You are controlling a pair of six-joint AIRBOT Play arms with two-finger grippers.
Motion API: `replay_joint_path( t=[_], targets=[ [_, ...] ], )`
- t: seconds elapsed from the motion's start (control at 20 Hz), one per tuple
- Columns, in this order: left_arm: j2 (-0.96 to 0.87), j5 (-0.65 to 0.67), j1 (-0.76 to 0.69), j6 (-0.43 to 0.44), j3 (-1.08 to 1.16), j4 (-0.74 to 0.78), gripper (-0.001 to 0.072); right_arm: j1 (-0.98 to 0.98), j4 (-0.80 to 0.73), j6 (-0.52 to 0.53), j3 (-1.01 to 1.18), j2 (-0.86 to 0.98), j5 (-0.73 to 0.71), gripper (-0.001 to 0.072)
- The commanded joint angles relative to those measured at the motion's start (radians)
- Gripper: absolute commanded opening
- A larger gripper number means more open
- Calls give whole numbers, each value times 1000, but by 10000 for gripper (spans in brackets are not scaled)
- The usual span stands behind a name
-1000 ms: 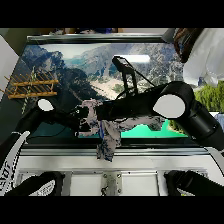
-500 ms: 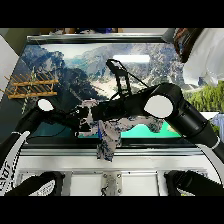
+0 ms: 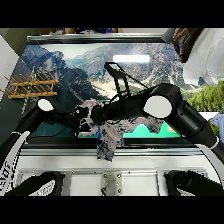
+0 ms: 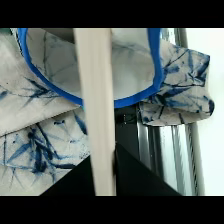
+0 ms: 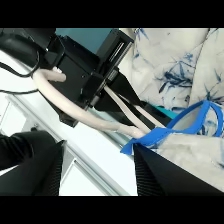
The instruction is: Fold the clothes and pants, and hang the long-sleeved shirts on hangers.
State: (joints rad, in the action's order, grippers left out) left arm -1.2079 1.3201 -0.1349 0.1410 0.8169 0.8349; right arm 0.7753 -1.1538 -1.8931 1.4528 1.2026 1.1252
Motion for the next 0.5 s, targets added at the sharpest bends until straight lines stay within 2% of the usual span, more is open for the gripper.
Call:
replay_joint_path(
  t=[0.0,0.45],
  targets=[
    [0,6,0,0,0,0,17,-1,19,47,3,-3,78,475],
    [0,16,0,0,0,0,16,-29,34,68,22,-83,97,470]
  ],
)
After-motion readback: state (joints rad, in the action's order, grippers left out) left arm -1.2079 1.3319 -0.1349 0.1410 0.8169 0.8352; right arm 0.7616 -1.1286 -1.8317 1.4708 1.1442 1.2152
